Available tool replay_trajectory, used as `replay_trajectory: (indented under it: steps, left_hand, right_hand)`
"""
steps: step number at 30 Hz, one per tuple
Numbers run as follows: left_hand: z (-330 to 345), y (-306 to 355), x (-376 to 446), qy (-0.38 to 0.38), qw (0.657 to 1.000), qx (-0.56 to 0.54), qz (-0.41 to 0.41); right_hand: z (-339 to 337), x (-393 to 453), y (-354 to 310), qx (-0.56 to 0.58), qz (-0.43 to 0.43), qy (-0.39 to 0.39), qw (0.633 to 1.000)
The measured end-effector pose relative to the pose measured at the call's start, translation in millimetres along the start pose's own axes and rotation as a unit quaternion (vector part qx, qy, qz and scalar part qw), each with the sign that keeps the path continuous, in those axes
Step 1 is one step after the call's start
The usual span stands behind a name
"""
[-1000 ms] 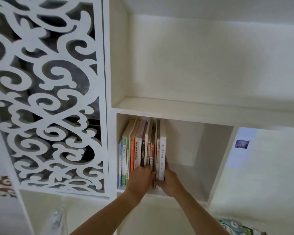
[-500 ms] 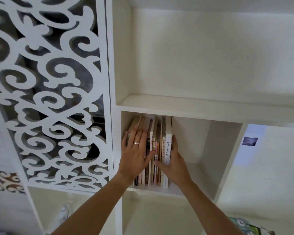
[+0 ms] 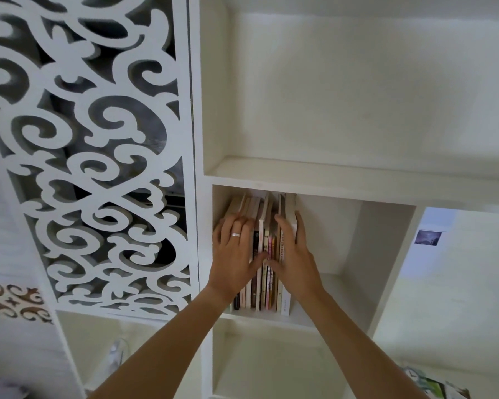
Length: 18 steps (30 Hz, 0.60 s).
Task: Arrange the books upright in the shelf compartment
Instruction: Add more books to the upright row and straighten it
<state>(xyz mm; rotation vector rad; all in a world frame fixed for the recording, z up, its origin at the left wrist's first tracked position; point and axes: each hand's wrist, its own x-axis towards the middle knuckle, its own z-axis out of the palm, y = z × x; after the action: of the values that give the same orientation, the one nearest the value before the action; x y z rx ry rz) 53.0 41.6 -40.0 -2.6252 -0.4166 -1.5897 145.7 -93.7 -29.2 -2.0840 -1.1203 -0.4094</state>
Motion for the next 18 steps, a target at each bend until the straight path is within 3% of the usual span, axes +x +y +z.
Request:
replay_trajectory:
  steps: [11,18]
  left_hand:
    - [-5.3,9.7,-0.1,0.015,0.999,-0.024,-0.014]
    - [-5.4,35.7,22.5,0.035,0.983,-0.066,-0.168]
  right_hand:
    - [4.9,-1.8,-9.0,-0.006,0.012,0.019,1.0]
    - [6.8,-1.1,-8.9,-0.016,0.008,0.032,0.999]
